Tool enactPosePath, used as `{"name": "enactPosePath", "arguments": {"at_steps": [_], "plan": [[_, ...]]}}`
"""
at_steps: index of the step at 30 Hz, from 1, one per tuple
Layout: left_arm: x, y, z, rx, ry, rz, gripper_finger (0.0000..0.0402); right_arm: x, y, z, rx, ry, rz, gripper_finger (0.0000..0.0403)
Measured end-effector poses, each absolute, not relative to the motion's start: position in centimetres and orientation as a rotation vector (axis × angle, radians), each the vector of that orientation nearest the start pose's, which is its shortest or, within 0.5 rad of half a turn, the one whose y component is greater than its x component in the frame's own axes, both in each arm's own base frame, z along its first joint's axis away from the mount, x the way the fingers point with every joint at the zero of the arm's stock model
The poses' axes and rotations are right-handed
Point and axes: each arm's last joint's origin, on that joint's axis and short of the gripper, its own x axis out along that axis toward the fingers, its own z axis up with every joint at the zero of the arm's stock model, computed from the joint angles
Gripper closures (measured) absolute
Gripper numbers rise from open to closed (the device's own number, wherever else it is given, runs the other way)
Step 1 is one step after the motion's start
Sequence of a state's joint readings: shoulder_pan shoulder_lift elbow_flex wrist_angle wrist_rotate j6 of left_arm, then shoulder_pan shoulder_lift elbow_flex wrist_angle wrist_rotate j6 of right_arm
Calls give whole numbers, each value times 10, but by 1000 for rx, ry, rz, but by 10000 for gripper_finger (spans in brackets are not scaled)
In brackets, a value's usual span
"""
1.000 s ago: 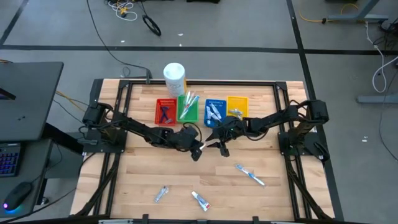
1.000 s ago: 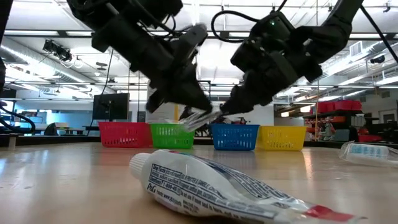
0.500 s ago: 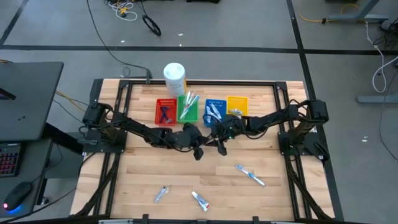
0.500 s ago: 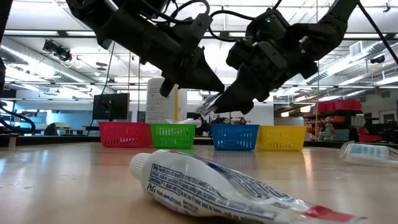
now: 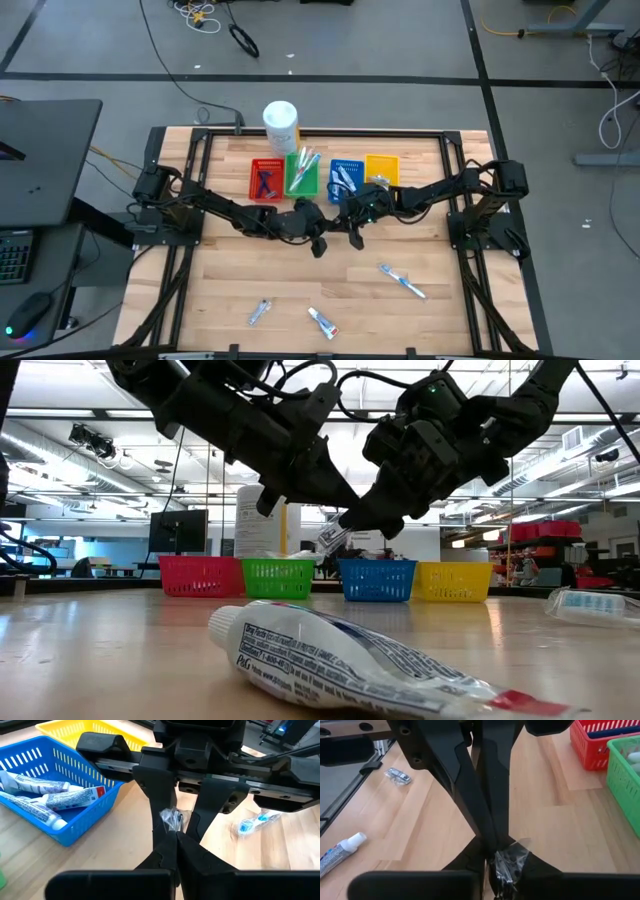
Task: Pick & Place Travel size toiletries
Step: Put the silver nail cutter into the yellow bin
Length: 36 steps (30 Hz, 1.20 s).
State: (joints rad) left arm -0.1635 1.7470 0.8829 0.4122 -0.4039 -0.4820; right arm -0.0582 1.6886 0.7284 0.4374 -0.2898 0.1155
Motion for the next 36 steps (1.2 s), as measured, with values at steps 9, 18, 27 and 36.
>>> {"name": "enactPosePath", "arguments": {"at_steps": [9,18,27,36], "plan": [[353,-47,175,-345,366,337,377,323,-10,151,195,541,198,374],[353,-46,175,-392,350,368,338,320,-11,147,194,596,161,374],[348,-43,167,-451,403,470,288,283,-18,182,43,743,-161,374],[348,-43,167,-483,394,478,288,227,-37,224,-59,772,-699,372]]}}
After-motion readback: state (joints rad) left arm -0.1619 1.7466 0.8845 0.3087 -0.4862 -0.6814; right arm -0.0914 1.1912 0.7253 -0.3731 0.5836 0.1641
